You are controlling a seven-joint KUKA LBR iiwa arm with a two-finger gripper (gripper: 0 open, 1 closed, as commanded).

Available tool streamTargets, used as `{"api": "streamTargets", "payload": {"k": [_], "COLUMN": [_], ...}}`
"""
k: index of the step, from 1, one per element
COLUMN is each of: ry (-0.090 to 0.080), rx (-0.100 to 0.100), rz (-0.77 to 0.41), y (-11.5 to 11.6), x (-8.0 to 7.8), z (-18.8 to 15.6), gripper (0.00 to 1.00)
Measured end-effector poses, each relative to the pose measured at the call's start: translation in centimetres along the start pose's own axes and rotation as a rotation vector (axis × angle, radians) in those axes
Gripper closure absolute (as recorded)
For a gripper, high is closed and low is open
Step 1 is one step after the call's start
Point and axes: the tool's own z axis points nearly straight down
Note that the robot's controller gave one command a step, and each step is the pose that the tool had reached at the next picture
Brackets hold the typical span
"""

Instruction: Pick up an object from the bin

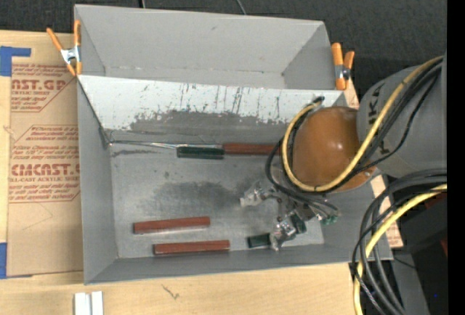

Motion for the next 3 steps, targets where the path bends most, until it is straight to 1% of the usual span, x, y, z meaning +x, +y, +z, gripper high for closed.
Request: {"api": "streamTargets", "payload": {"k": [1, 2, 3], "ry": [0.002, -0.002, -0.002], "rx": [0.000, -0.005, -0.005], "rz": [-0.039, -0.135, -0.135], "y": [0.1, -2.3, -2.3], "x": [-0.1, 1.3, 1.3], "z": [0.0, 0.0, 0.0], "gripper": [0.00, 1.00, 1.00]}}
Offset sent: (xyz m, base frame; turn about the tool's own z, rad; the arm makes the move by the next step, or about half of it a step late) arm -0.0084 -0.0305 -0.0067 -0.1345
